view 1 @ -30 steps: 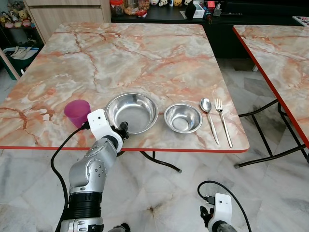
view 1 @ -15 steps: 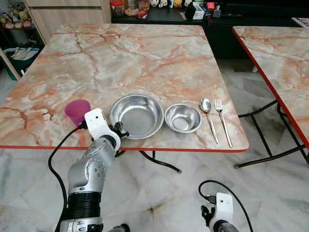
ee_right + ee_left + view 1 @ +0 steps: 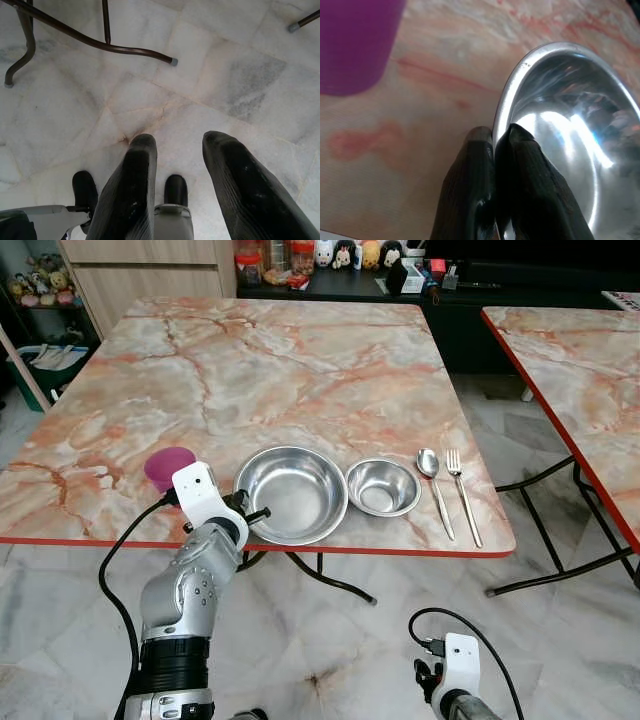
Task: Setting the table
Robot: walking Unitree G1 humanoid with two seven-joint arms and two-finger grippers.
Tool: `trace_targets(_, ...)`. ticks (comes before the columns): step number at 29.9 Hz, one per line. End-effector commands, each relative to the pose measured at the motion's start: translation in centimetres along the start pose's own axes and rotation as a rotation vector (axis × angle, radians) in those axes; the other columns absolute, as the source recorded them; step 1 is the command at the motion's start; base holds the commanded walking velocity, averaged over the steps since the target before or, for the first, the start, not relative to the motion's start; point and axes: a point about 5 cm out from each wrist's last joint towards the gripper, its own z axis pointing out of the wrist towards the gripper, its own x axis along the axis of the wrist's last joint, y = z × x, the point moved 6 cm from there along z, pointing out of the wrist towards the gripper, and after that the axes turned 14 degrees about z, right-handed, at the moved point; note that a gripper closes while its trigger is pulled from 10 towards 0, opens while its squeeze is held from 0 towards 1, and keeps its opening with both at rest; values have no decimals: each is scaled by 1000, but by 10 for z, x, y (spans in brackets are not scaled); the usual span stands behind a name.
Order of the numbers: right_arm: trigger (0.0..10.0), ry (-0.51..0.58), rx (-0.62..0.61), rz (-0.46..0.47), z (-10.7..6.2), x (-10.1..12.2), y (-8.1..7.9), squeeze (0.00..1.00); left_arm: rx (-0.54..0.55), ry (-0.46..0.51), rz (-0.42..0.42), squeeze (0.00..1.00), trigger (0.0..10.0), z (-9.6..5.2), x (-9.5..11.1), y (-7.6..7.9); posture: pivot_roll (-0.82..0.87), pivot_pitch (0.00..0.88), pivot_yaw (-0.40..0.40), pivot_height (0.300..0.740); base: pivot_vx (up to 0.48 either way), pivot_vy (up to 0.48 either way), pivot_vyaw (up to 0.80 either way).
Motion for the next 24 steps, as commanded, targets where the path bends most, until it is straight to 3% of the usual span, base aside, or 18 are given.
trace_targets(1, 10000, -20, -5, -12, -1, -5, 2, 0, -17, 56, -12, 0, 0, -1, 14, 5, 75, 62, -49, 740, 0, 0, 0)
trace_targets(2, 10000, -20, -5, -12, -1, -5, 2, 0, -17, 56, -12, 0, 0, -1, 14, 5, 75, 62, -49, 740, 0, 0, 0)
trace_targets(4, 10000, -19, -5, -12, -1, -5, 3, 0, -61, 140, -13, 0, 0, -3, 28, 13, 78, 69, -54, 740, 0, 0, 0)
trace_targets(7, 10000, -19, -8, -5, -1, -5, 3, 0, -105, 300, -81, 0, 0, -12, 59, 20, 75, 78, -54, 740, 0, 0, 0)
trace_targets(8, 10000, -19, -8, -4, -1, -5, 3, 0, -104, 323, -90, 0, 1882, -13, 63, 20, 75, 80, -54, 740, 0, 0, 0)
trace_targets(9, 10000, -18, -8, 0, -1, -5, 2, 0, -117, 378, -112, 0, 10000, -16, 75, 21, 71, 84, -53, 740, 0, 0, 0)
trace_targets(18, 10000, -14, -20, 13, -1, -5, 6, 0, -102, 537, -135, 0, 10000, -23, 103, 22, 62, 100, -54, 740, 0, 0, 0)
trace_targets(21, 10000, -11, -22, 16, -1, -4, 6, 0, -69, 578, -96, 0, 10000, -23, 109, 20, 57, 105, -55, 740, 0, -157, 0)
trace_targets(22, 10000, -4, -23, 21, -1, -3, 6, 0, -52, 594, -21, 0, 10000, -20, 114, 24, 49, 107, -55, 740, 0, -480, 0)
trace_targets(24, 10000, 1, -25, 25, -1, -2, 7, 0, -55, 597, -7, 0, 10000, -19, 116, 27, 36, 112, -51, 740, 0, -476, 0)
